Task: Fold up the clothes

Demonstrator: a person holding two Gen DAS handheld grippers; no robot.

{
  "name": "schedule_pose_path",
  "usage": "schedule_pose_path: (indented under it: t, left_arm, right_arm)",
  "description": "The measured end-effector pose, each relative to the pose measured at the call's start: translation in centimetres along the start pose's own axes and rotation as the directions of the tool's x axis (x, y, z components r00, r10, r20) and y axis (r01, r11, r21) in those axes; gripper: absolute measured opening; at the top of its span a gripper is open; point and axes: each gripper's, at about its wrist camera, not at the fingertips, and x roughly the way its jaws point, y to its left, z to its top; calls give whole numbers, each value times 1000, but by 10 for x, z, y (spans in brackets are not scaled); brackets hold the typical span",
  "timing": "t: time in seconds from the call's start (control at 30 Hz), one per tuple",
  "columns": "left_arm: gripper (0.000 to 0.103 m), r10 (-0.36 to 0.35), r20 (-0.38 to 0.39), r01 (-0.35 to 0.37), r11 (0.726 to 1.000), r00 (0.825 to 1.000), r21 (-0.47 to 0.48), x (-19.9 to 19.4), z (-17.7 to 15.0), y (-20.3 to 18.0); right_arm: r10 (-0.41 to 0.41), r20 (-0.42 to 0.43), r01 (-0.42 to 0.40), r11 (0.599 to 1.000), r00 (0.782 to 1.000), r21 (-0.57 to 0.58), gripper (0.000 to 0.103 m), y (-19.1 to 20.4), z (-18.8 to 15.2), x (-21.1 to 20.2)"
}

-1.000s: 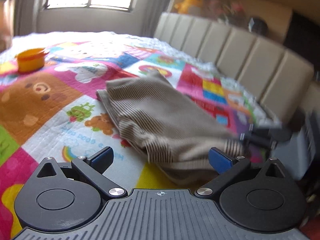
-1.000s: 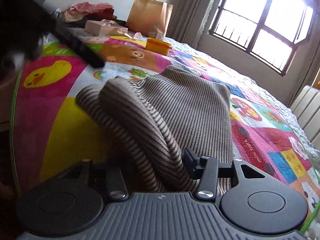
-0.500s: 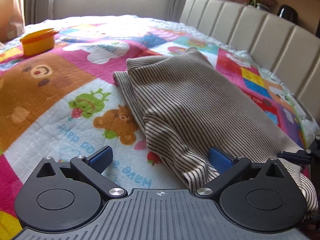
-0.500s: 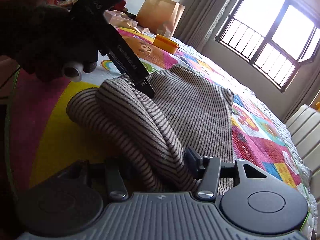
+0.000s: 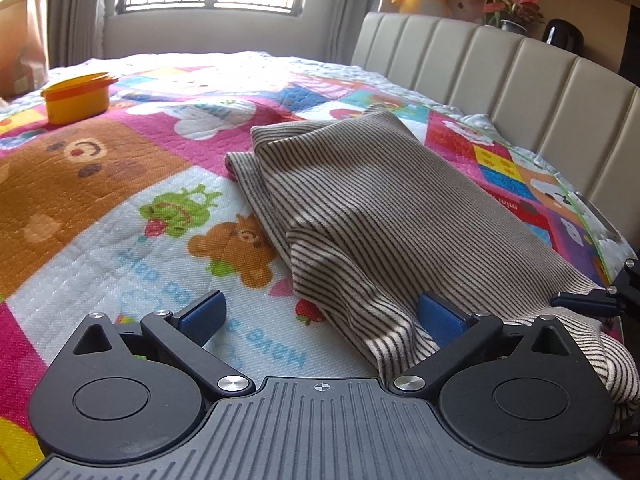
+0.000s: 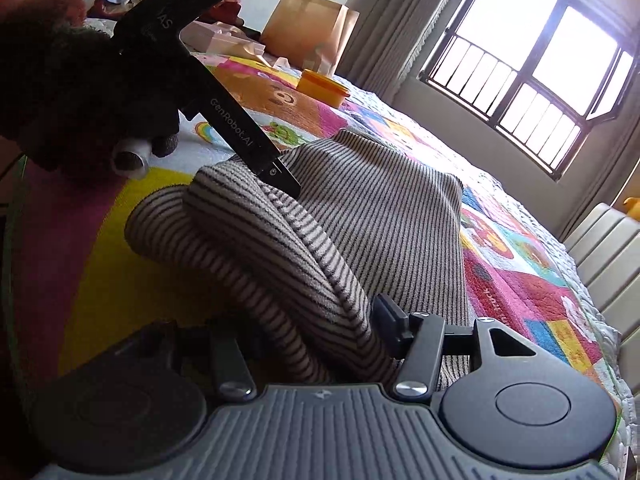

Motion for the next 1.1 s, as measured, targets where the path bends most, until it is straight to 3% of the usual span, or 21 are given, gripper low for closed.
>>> schedule_pose_path:
  t: [0.37, 0.6, 0.83, 1.1]
  left_arm:
    - [103, 5, -9, -5, 1000, 1000, -5, 1, 2, 0]
    - [103, 22, -27, -22, 1000, 999, -17, -4, 7, -3]
    - [103, 1, -28, -2, 1000, 1000, -28, -19, 9, 0]
    - [103, 0, -14, 0, 1000, 1000, -25, -16, 12, 11]
  right_arm:
    - [-10, -10, 10, 1000, 1000, -19, 54, 3, 1, 0]
    - [9, -39, -13, 996, 999, -84, 35, 6, 8, -11]
    - [99, -121, -119, 978, 988, -169, 30, 11, 20, -38]
    - [96, -152, -141, 936, 984, -322, 21, 5, 48, -71]
